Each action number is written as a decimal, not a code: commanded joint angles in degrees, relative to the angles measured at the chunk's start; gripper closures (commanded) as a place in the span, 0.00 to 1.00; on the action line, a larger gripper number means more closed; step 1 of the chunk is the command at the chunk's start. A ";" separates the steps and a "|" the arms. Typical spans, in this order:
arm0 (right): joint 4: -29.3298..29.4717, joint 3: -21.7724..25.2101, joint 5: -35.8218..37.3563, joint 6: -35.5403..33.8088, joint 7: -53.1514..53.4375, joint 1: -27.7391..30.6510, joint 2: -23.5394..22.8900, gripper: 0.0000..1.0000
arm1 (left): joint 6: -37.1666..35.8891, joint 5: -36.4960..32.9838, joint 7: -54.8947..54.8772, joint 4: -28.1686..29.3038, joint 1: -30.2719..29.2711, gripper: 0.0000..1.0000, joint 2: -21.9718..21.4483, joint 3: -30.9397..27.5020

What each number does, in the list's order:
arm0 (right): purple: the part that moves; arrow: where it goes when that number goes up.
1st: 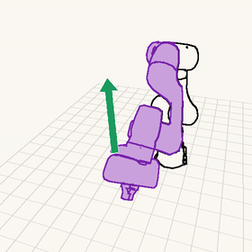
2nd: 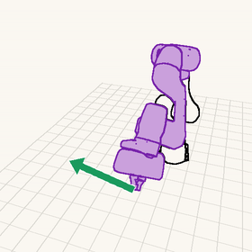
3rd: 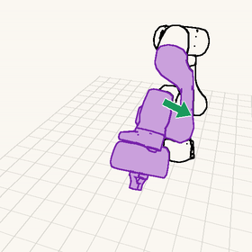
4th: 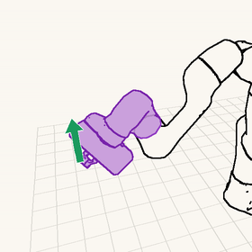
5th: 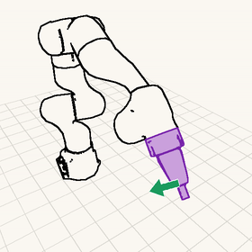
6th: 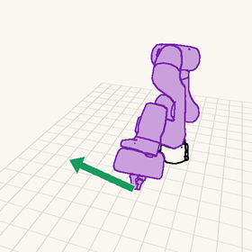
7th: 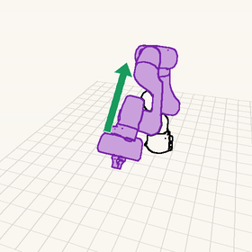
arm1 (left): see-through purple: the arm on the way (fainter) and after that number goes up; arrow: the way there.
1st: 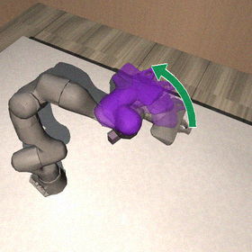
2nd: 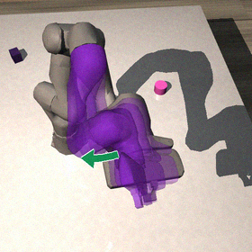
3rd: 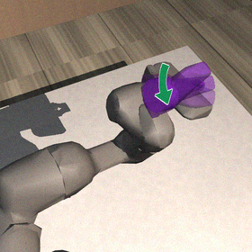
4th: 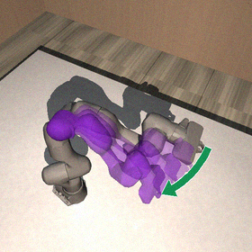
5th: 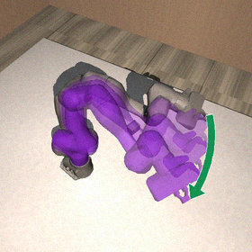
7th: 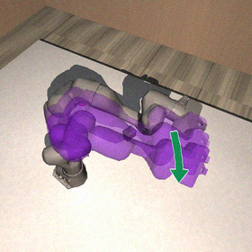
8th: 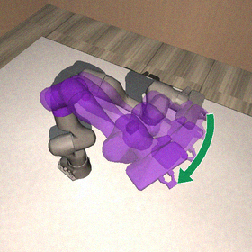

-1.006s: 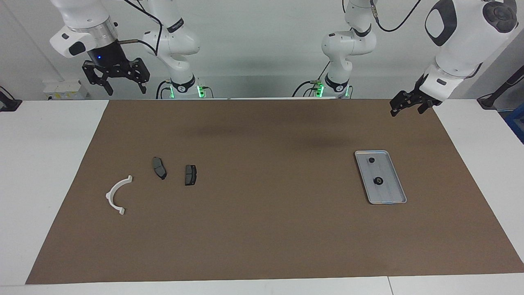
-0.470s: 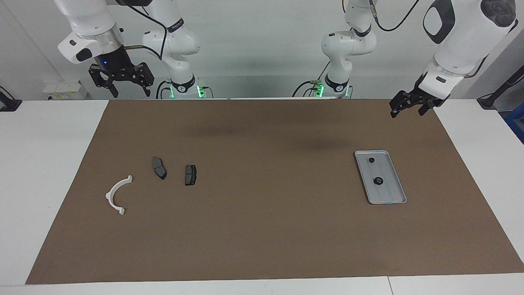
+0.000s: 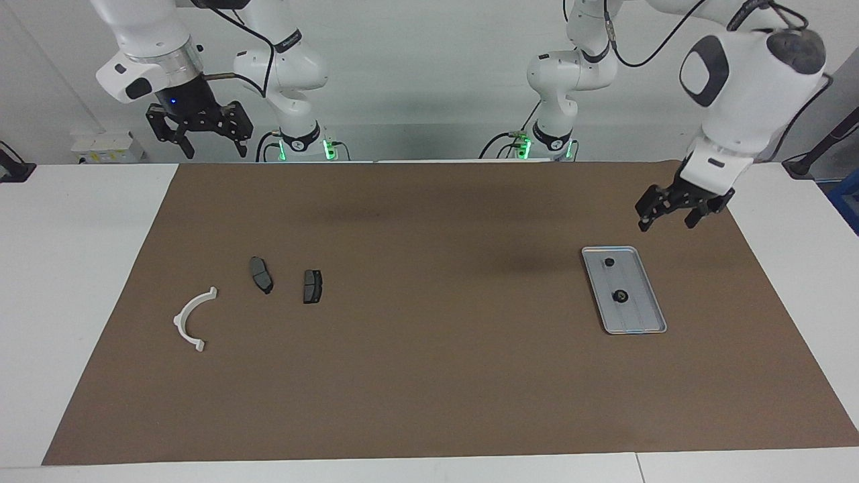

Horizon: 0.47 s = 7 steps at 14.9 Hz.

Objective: Place bearing gear from tray to pile
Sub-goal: 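Grasp the black bearing on the tray with the left gripper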

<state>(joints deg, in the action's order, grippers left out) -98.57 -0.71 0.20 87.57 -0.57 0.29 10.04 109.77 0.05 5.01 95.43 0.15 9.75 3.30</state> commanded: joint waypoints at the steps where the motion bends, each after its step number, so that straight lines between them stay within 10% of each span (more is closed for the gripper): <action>1: -1.62 -0.26 0.50 1.37 0.66 0.24 1.39 0.00 | 13.42 -0.14 2.37 7.57 0.29 0.00 4.21 -0.48; 7: -1.80 -0.26 0.68 2.86 0.83 0.24 1.39 0.00 | 12.93 -2.69 1.84 8.80 -0.85 0.00 8.36 -0.66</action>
<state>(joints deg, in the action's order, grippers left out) -98.62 -0.71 0.37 88.99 -0.57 0.30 10.04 123.86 -1.25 6.28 102.54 -0.18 20.19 2.72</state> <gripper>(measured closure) 0.000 0.000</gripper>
